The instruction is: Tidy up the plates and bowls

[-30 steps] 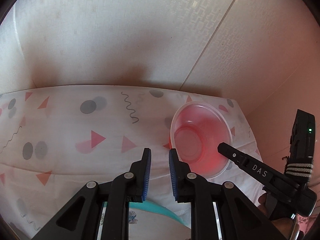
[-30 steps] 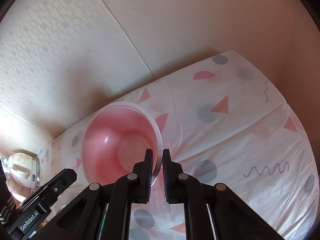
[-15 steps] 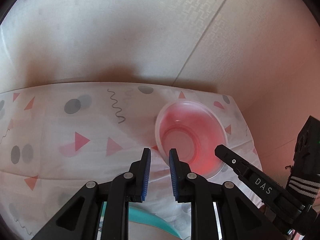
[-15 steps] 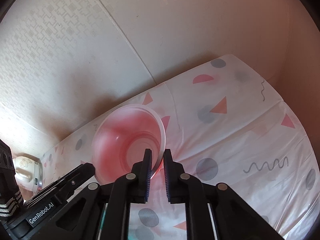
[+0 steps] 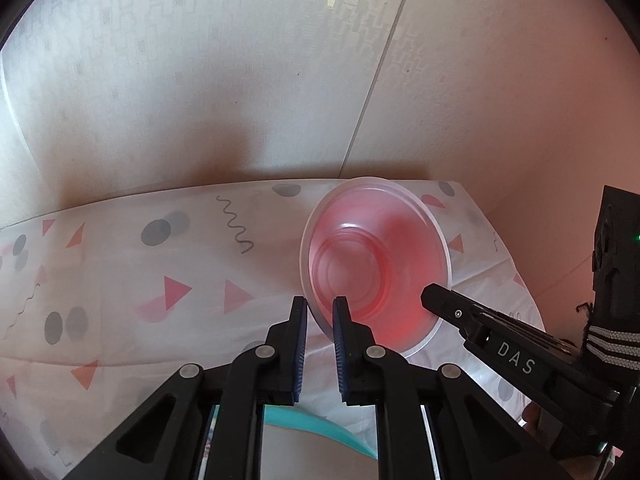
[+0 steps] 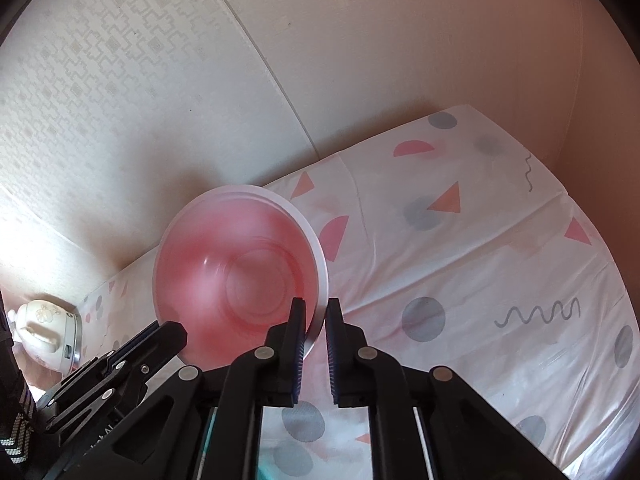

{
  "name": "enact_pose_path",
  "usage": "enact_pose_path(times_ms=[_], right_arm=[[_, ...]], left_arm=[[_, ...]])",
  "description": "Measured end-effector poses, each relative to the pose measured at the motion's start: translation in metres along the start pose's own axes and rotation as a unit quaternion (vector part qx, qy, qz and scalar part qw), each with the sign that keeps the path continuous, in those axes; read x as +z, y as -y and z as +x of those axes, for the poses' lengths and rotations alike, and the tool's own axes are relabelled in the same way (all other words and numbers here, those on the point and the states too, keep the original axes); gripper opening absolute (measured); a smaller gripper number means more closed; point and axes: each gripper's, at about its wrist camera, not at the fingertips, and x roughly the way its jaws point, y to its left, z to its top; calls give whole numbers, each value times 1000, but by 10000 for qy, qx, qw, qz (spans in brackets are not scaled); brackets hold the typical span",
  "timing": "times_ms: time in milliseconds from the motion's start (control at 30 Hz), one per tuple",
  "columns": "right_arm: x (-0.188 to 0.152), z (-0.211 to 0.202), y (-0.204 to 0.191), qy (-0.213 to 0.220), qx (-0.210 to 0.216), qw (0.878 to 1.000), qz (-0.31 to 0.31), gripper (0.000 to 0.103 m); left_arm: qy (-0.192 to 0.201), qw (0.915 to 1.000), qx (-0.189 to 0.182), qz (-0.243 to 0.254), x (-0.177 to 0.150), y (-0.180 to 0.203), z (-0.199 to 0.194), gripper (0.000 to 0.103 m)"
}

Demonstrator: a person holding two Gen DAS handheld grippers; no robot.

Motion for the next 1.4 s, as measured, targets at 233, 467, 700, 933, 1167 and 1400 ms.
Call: enact_pose_path(times_ms=[233, 467, 700, 933, 1167, 1400], right_arm=[[-8, -9, -9, 39, 159, 9998, -70, 10], [-13, -10, -15, 45, 113, 9999, -92, 9], [-9, -6, -13, 41, 10, 10000, -44, 9], [-7, -10, 1, -3, 292, 9992, 264, 19], [-6, -9, -14, 14, 600, 9981, 154, 27], [-16, 15, -46, -287, 326, 9983, -388, 11]], left_arm=[[370, 9990, 192, 151, -14, 4, -24, 12], [463, 9983, 293, 209, -26, -1, -39, 11], [399, 9987, 322, 53, -25, -13, -38, 12], [355, 9989, 53, -308, -19, -35, -44, 23], [378, 9984, 220, -364, -17, -47, -44, 29], [-86, 9994, 216, -246, -17, -47, -17, 13]])
